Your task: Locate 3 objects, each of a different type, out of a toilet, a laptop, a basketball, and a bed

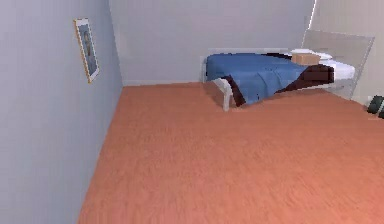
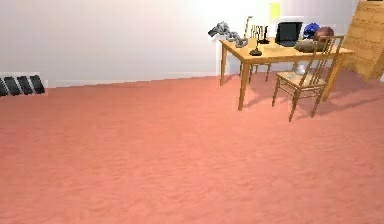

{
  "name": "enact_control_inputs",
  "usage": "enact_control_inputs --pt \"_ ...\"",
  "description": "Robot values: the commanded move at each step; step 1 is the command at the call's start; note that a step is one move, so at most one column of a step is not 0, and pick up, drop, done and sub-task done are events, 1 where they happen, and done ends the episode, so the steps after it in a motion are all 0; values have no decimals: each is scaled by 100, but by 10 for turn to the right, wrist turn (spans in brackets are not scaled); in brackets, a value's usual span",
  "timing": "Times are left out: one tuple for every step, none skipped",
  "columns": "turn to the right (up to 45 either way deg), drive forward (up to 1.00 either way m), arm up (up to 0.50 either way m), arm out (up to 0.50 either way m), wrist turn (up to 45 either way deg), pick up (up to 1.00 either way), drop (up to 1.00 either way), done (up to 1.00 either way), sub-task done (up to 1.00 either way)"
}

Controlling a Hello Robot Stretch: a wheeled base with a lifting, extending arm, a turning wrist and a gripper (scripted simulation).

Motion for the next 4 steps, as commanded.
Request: enact_control_inputs --pt "0 100 0 0 0 0 0 0 0" --pt "0 100 0 0 0 0 0 0 0" --pt "0 45 0 0 0 0 0 0 0" --pt "-90 0 0 0 0 0 0 0 0"
